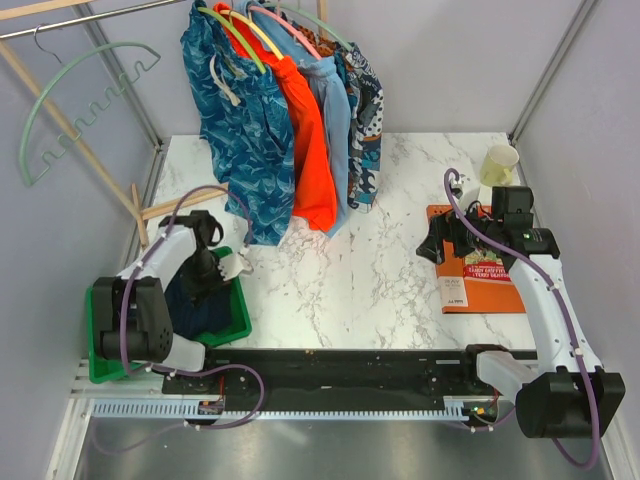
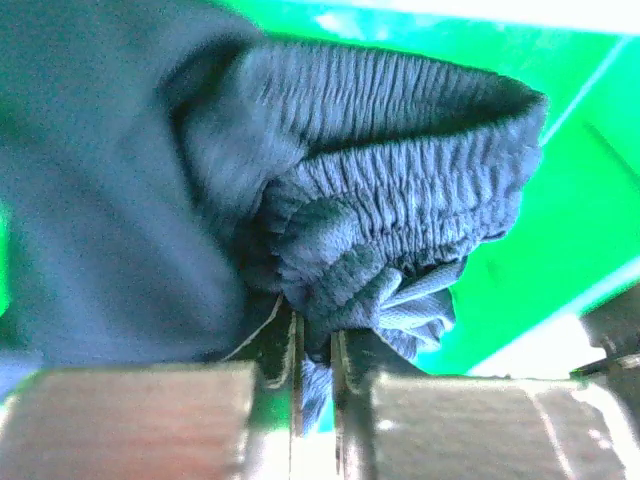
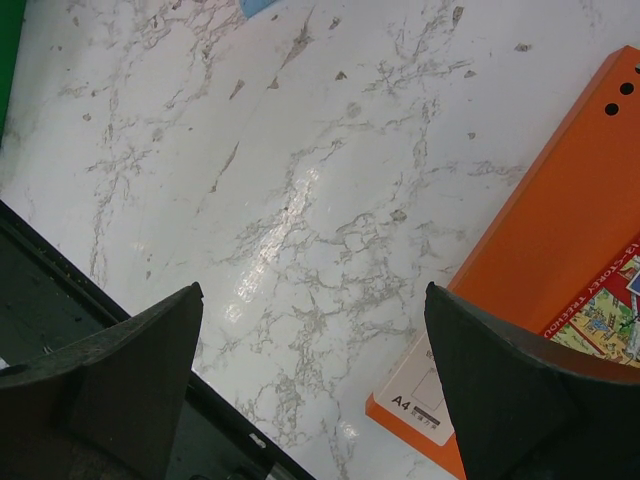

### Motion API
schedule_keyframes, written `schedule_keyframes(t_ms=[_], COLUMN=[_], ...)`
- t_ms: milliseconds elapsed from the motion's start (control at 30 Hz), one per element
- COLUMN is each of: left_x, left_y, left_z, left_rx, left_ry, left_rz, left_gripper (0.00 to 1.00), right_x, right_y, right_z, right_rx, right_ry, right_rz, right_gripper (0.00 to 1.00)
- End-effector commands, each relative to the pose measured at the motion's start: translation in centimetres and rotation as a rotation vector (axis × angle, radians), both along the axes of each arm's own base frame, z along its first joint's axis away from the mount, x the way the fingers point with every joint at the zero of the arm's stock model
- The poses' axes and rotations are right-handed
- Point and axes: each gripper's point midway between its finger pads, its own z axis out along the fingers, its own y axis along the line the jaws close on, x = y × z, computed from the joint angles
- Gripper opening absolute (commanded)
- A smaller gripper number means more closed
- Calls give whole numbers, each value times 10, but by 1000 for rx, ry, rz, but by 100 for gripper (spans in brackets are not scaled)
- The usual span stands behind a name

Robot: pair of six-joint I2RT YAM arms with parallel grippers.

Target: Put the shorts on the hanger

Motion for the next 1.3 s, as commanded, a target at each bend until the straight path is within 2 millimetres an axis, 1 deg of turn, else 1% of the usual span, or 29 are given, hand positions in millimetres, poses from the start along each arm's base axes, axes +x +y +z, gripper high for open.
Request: schedule_keyframes(t_ms=[0, 33, 67, 100, 133, 167, 200, 233, 267, 333, 367, 433, 467, 500, 567, 600, 667, 700, 800, 867, 900, 967, 1000, 1033, 1067, 1100, 1200, 1233, 1267], left_x=[51, 49, 71, 76, 74, 91, 94, 104, 114, 120, 124, 122, 124, 121, 110, 107, 94, 92, 86, 85, 89, 91, 97, 95, 97, 109, 102, 93, 90], left_y=[-32, -38, -50, -56, -68, -76, -83, -93, -102, -121, -138, -164, -179, -190, -218, -228, -251, -257, -274, -281, -282, -288, -285, -290, -291, -285, -299, -308, -312], left_z=[69, 87, 121, 140, 154, 190, 207, 220, 252, 279, 304, 331, 354, 366, 385, 400, 410, 425, 432, 427, 419, 398, 389, 374, 366, 356, 323, 297, 288], left_rx=[-174, -206, -274, -308, -371, -413, -451, -498, -539, -612, -662, -780, -844, -898, -1001, -1061, -1143, -1193, -1258, -1264, -1236, -1184, -1131, -1091, -1050, -963, -898, -856, -843], left_ry=[-196, -200, -300, -335, -319, -418, -440, -466, -560, -606, -658, -675, -721, -725, -719, -746, -715, -737, -704, -668, -665, -640, -667, -650, -664, -724, -658, -602, -595], left_rz=[66, 78, 77, 89, 102, 90, 127, 139, 122, 133, 94, 92, 61, 69, 20, 2, -48, -33, -40, -40, -21, -11, 14, 16, 30, 83, 72, 39, 19], left_gripper=[2, 2, 2, 2, 2, 2, 2, 2, 2, 2, 2, 2, 2, 2, 2, 2, 2, 2, 2, 2, 2, 2, 2, 2, 2, 2, 2, 2, 2], right_x=[4, 4, 5, 6, 6, 8, 8, 9, 10, 11, 11, 11, 10, 10, 10, 10, 10, 10, 9, 10, 10, 9, 10, 10, 11, 13, 16, 17, 17], right_y=[5, 6, 7, 7, 7, 8, 8, 8, 8, 8, 8, 8, 8, 8, 7, 8, 7, 7, 9, 9, 9, 12, 12, 14, 14, 14, 16, 16, 17], right_z=[7, 8, 9, 9, 9, 11, 10, 11, 11, 12, 14, 14, 15, 15, 15, 15, 17, 18, 21, 23, 25, 29, 31, 33, 34, 32, 31, 30, 28], right_rx=[30, 34, 39, 45, 47, 50, 52, 55, 55, 56, 55, 55, 55, 56, 55, 55, 55, 57, 63, 65, 65, 76, 81, 87, 88, 90, 105, 110, 112], right_ry=[-32, -35, -39, -34, -36, -42, -39, -42, -41, -43, -47, -44, -47, -47, -49, -46, -51, -52, -52, -54, -59, -66, -71, -74, -76, -66, -44, -35, -28], right_rz=[4, 4, 5, 2, 2, 2, 1, 0, -2, -3, -5, -5, -5, -5, -8, -9, -10, -10, -5, -3, -1, 12, 16, 23, 22, 22, 25, 23, 23], right_gripper=[98, 98, 98, 98, 98, 98, 98, 98, 98, 98, 98, 98, 98, 98, 98, 98, 98, 98, 98, 98, 98, 98, 98, 98, 98, 98, 98, 98, 98])
